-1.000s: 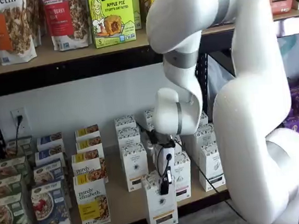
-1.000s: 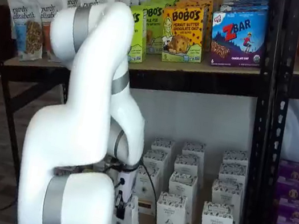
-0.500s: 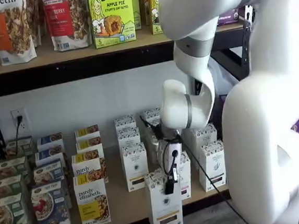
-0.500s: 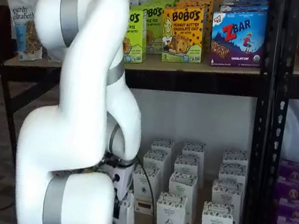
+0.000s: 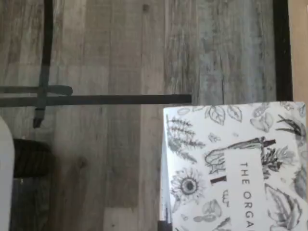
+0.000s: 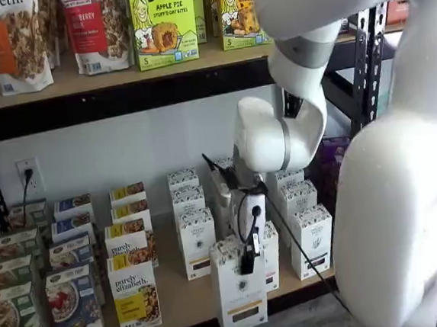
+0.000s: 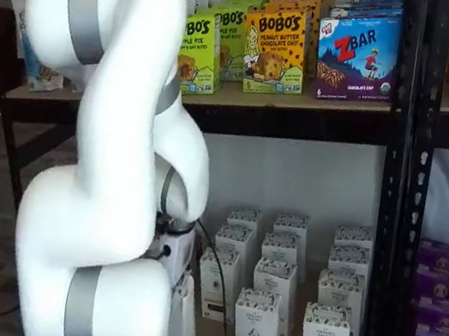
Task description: Pick up the white box with a yellow strip in the middle, on the bottom shelf, the fourth box from the left
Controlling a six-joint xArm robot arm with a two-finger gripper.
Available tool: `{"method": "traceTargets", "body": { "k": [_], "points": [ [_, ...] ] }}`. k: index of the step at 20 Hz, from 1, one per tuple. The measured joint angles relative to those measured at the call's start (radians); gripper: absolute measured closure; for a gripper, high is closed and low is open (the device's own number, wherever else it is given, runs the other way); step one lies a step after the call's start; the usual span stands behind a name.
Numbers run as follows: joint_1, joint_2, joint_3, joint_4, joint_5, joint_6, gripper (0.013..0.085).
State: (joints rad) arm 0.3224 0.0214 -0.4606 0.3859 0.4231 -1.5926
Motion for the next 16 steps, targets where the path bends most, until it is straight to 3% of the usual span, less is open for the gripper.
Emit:
{"method": "traceTargets", "body": {
  "k": [2,4,16],
  "points": [
    [-0.002,-0.047,0.013,-0.054,0.031,0.052,0.049],
    [-0.007,-0.089,0.025,-0.075,0.061,0.071,0.049],
    [-0.055,-0.304,0.056,-0.116,0.27,0.088,0.049]
  ]
}}
